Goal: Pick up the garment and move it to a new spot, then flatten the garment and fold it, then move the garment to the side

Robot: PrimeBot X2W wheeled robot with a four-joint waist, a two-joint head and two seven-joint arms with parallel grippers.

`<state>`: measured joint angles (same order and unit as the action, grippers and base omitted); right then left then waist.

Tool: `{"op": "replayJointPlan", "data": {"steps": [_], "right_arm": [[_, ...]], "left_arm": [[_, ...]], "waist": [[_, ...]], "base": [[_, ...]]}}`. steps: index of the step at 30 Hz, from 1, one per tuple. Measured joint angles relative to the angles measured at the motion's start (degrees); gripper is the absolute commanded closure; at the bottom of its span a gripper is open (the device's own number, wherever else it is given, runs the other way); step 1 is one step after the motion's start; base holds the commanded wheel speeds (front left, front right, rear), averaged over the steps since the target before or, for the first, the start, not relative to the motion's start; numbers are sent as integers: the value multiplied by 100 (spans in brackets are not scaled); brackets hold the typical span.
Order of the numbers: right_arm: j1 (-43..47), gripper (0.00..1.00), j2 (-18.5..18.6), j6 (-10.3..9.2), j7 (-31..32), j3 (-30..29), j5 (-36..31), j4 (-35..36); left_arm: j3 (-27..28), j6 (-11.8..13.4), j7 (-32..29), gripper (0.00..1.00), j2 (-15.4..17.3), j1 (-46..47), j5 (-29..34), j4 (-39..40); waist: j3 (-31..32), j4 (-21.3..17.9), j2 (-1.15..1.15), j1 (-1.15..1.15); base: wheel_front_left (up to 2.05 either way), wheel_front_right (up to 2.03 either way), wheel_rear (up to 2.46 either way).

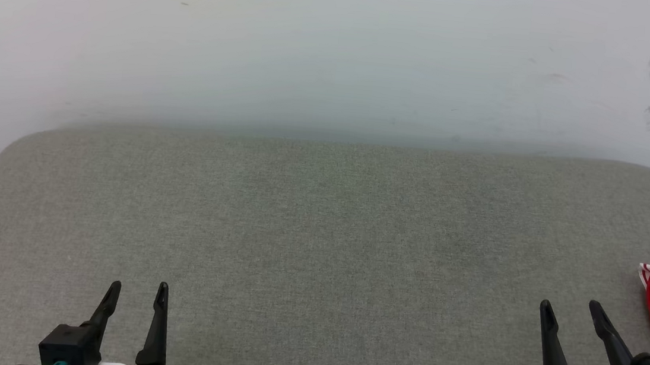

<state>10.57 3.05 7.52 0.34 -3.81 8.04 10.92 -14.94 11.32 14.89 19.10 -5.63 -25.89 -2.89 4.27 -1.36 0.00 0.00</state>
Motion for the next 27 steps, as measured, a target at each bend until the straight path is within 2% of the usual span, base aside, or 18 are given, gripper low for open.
{"op": "replayJointPlan", "data": {"steps": [5, 6, 8, 9, 27], "right_arm": [[-4, 0, 0, 0, -30, 4, 1, -55], [-1, 100, -1, 0, -30, 5, 0, -73], [25, 100, -1, 0, -30, 15, 1, -177], [45, 100, -1, 0, -30, 37, 143, -299], [-263, 100, 47, 0, 22, 82, 2193, -806]], "left_arm": [[-15, -5, 0, 0, -2, 10, -1, -24], [-19, -19, -3, 100, -8, 8, -1, -35], [-45, -22, -18, 100, -51, -34, -4, -126], [-60, -42, -65, 100, -148, -109, -137, -221], [415, -475, -514, 100, -434, 132, -1684, -446]], "waist": [[2, -14, 0, 0], [1, -15, 0, 0], [1, -15, 0, 1], [-7, -14, 0, 1], [-71, 9, 0, 1]], "base": [[0, 0, 0], [0, 0, 0], [0, 0, 0], [0, 0, 0], [0, 0, 0]]}}
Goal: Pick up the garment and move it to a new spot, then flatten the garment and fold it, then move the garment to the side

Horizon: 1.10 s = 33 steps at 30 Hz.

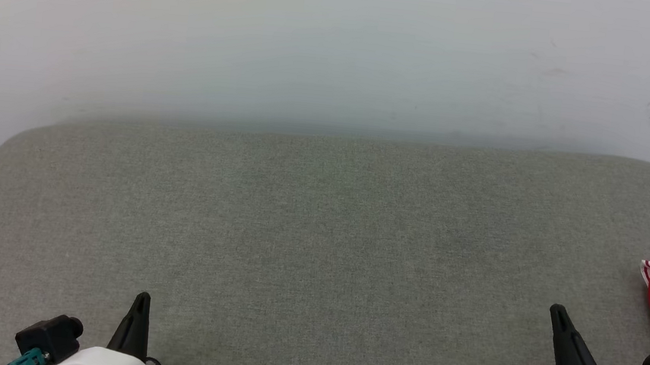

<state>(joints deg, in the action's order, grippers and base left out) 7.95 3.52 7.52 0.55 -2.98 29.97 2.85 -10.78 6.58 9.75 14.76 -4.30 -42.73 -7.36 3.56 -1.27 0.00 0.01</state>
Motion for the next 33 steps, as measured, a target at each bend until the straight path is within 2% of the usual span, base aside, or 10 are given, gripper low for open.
{"op": "replayJointPlan", "data": {"steps": [33], "right_arm": [[-571, 100, 66, -1, 138, -4, 2727, -703]], "left_arm": [[669, -581, -637, 100, -457, 407, -2118, -285]], "waist": [[-116, 40, 0, 0]], "base": [[0, 0, 0]]}}
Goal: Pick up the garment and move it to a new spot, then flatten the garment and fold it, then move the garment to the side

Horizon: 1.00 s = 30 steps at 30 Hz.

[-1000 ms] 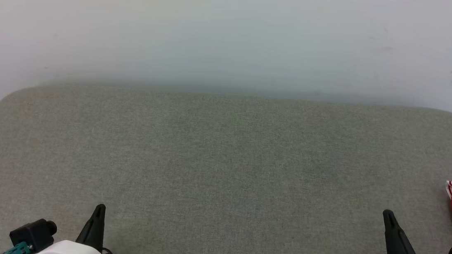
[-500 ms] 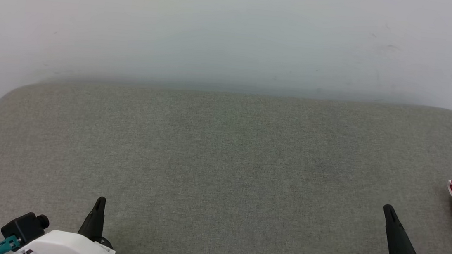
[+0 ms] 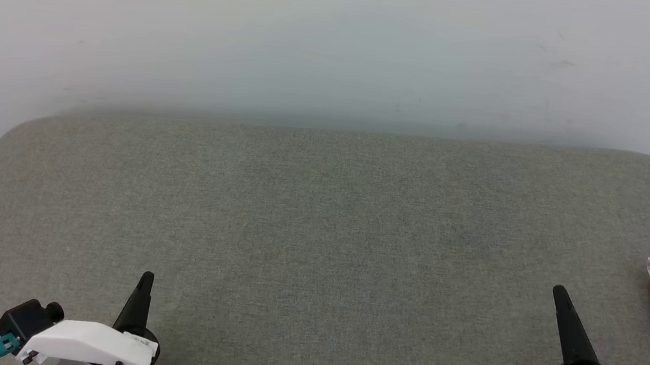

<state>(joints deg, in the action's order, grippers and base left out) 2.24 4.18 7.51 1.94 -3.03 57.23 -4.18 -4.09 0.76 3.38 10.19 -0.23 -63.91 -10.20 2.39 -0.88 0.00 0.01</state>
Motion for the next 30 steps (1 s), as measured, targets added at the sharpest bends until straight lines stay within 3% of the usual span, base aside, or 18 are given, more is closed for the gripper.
{"op": "replayJointPlan", "data": {"steps": [30], "right_arm": [[-361, 100, 7, -1, 132, -62, 1774, -480]], "left_arm": [[482, -393, -458, 100, -338, 293, -1396, -185]], "waist": [[-106, 36, 0, -1]], "base": [[0, 0, 0]]}}
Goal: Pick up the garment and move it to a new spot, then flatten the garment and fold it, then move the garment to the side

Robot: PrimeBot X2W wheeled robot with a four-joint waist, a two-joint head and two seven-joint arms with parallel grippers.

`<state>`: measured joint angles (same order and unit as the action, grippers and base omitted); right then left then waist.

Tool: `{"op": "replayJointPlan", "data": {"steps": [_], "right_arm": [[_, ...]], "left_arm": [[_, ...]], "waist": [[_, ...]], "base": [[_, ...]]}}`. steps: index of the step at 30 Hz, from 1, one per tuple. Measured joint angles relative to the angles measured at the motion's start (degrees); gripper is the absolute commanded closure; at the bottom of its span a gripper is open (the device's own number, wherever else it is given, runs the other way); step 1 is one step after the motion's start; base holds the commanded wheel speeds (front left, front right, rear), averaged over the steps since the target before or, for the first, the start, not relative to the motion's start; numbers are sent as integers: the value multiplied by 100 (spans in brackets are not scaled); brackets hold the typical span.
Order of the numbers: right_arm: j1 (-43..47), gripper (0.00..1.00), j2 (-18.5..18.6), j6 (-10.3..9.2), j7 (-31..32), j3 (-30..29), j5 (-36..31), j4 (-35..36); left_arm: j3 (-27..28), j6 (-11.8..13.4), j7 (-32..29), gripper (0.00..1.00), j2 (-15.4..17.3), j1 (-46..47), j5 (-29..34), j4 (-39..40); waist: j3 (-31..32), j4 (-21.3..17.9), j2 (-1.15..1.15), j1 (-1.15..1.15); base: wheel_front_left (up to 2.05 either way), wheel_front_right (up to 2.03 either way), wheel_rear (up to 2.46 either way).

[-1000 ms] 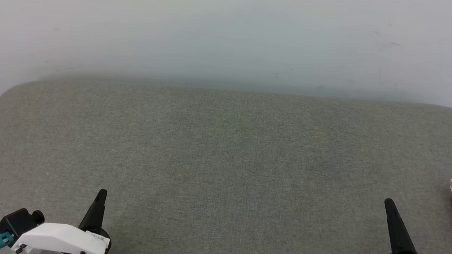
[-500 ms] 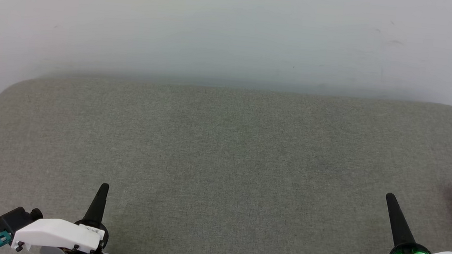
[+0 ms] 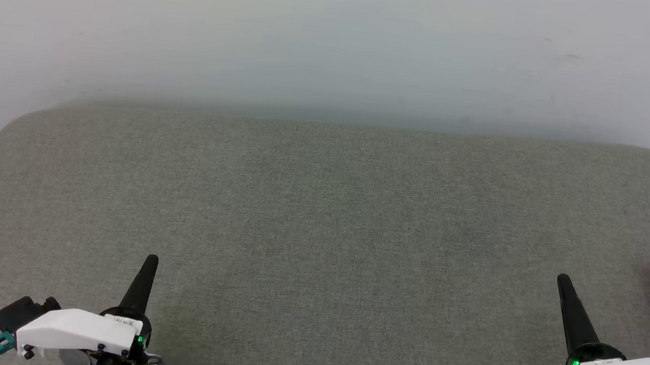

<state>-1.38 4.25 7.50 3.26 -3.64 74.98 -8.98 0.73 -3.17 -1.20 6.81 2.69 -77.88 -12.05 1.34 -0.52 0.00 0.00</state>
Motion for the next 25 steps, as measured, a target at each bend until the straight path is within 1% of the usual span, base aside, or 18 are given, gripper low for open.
{"op": "replayJointPlan", "data": {"steps": [25], "right_arm": [[-279, 100, -3, 0, 114, -70, 1155, -308]], "left_arm": [[334, -268, -301, 100, -210, 211, -923, -119]], "waist": [[-88, 30, 0, 0]], "base": [[0, 0, 0]]}}
